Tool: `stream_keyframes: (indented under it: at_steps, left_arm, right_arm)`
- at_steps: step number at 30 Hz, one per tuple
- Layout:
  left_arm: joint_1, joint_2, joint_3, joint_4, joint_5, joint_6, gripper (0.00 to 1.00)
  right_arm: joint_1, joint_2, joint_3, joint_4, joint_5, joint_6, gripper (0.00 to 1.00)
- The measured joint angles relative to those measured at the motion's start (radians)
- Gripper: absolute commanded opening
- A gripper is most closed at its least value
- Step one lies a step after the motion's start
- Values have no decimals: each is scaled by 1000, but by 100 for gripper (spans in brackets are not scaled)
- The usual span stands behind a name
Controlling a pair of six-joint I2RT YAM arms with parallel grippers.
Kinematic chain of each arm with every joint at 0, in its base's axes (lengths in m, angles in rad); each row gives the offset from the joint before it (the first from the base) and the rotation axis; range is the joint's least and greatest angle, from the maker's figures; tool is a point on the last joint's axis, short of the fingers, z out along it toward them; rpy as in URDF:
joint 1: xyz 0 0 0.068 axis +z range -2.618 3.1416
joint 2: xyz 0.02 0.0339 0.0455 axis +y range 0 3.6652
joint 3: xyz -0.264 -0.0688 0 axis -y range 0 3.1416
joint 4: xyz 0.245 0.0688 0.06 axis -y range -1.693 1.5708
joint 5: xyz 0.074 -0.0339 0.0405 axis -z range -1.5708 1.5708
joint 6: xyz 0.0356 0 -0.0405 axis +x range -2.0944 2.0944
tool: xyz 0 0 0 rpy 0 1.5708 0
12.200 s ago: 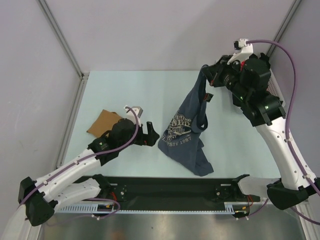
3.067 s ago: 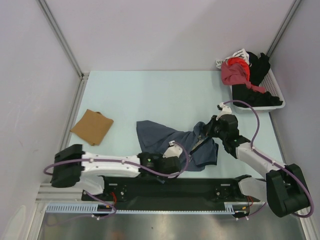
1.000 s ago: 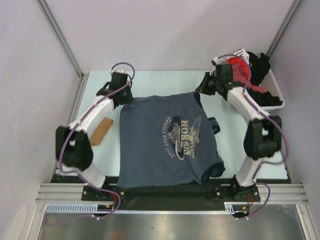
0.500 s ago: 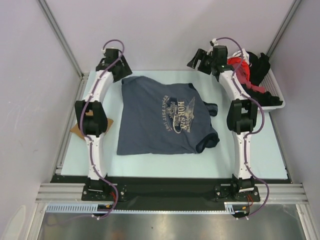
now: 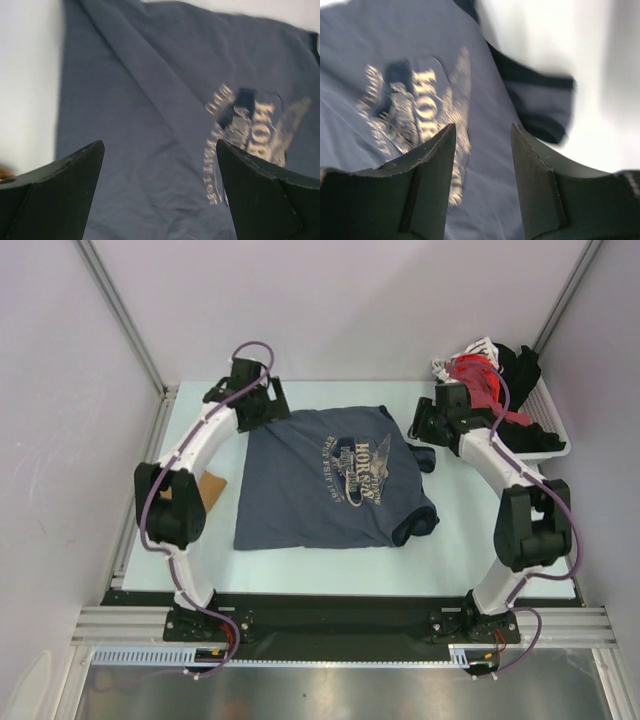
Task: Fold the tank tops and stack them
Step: Flatten the tank top out
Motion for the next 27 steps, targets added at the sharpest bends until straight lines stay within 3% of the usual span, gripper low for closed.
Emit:
stream_keyframes:
  at_steps: [4,6,8,12,15,19,21,22,23,27]
  left_arm:
    - [-93,-230,-279,49,14,-1,95]
    - [-107,-341,-416,76,19,-6,95]
    - [-113,-436,-526,77,6,-9,96]
    - [-142,-581,-698,105,-18,-23,97]
    - [-176,-673,-806,122,-12,-37,97]
    - [-181,-741,-903,146,-5,-46,97]
    - [-181,-751,-951,164,2,-54,97]
    - [-181,-753,-975,169,6,-57,97]
    - [-181,-755,-1002,178,10,-62,97]
    - [-181,-778,-1098,190,19,-86,97]
  right_arm:
    - [6,-72,-109,0,97,-24,52]
    - [6,-63,-127,-10,134,-30,69]
    - [6,-40,-129,-21,166,-36,78]
    - [11,16,-119,-40,214,-42,76]
    - [13,78,-101,-50,240,-35,67]
    - [13,176,-48,-53,268,-23,44]
    - [13,223,-19,-55,291,-21,24]
    - [13,241,-6,-56,301,-19,9]
    - [12,254,4,-58,311,-19,2]
    - [12,266,42,-68,375,-19,0]
